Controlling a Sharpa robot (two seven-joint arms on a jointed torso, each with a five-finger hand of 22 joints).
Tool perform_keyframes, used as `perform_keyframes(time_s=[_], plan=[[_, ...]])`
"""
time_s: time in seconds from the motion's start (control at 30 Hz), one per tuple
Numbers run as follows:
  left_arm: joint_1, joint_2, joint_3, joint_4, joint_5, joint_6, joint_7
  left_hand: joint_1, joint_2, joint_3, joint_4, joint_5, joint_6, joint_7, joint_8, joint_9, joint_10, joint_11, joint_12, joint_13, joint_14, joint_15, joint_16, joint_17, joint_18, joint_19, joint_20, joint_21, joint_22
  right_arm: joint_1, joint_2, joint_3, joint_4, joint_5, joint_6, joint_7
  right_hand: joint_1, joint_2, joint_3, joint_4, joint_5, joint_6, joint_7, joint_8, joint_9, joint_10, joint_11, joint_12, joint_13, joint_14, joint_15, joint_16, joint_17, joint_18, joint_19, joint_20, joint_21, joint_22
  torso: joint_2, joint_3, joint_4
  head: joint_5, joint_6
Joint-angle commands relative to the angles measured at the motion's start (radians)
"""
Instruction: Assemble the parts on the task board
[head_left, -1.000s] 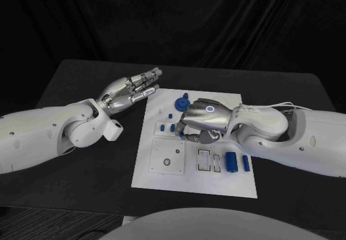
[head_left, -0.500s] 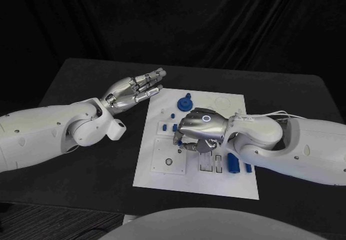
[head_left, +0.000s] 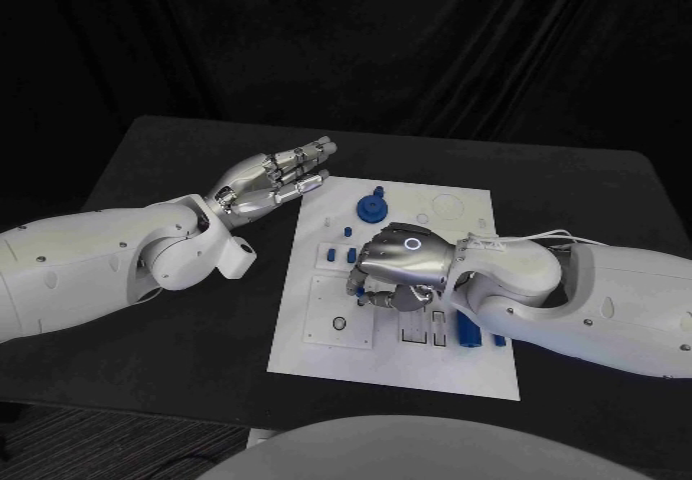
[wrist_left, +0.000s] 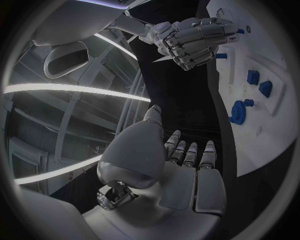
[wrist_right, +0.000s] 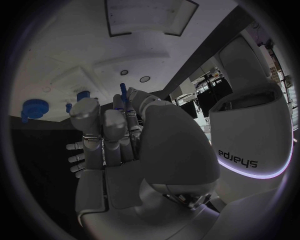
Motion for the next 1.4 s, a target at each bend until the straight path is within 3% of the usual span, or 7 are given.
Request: perform_keyframes(time_s=[0.03, 0.6, 1.4], plan=[[-0.002, 0.002, 0.001, -0.001, 0.002, 0.012, 0.005, 0.001, 0.008, -0.003, 0.005, -0.006, 0.008, 0.001, 0.005, 0.002, 0.0, 0.005, 0.003, 0.001, 0.0, 0.003, -0.004, -0.002, 0.009, 0.0, -0.003, -0.003, 0.002, -0.005, 0.003, 0.0, -0.005, -0.011, -0.01, -0.016, 0.002, -0.003, -0.004, -0.001, -0.001, -0.008, 0.002, -0.004, -0.001, 0.008, -0.001, 0.003, 0.002, -0.004, 0.003, 0.005, 0.001, -0.002, -0.003, 0.002, 0.002, 0.11, 0.0, -0.0002, -0.0001, 0.002, 0.0], [-0.002, 0.003, 0.001, -0.004, 0.002, 0.021, -0.003, -0.001, 0.011, -0.004, 0.008, -0.006, 0.012, 0.002, 0.005, 0.002, -0.001, 0.006, 0.003, 0.001, 0.0, 0.004, -0.004, -0.002, 0.01, 0.001, -0.002, -0.002, 0.002, -0.02, 0.007, 0.0, -0.014, -0.013, -0.017, -0.014, 0.002, -0.003, -0.004, -0.002, -0.002, -0.009, 0.003, -0.005, -0.002, 0.007, -0.001, 0.002, 0.002, -0.004, 0.003, 0.005, 0.001, -0.003, -0.002, 0.002, 0.004, 0.111, -0.001, 0.0018, -0.0005, 0.005, 0.0], [-0.002, 0.007, 0.001, -0.006, 0.002, 0.034, -0.017, 0.0, 0.016, -0.005, 0.011, -0.008, 0.006, 0.005, 0.004, 0.001, -0.002, 0.009, 0.003, 0.001, 0.0, 0.012, -0.004, -0.002, 0.01, 0.001, 0.004, -0.002, 0.005, -0.032, 0.001, 0.0, -0.009, -0.013, -0.003, -0.025, 0.0, -0.003, -0.005, -0.001, -0.006, -0.008, 0.003, -0.006, -0.001, 0.009, -0.001, 0.003, 0.002, -0.004, 0.003, 0.003, -0.002, -0.002, -0.004, 0.002, -0.001, 0.11, -0.001, -0.0003, 0.0002, 0.007, 0.0]])
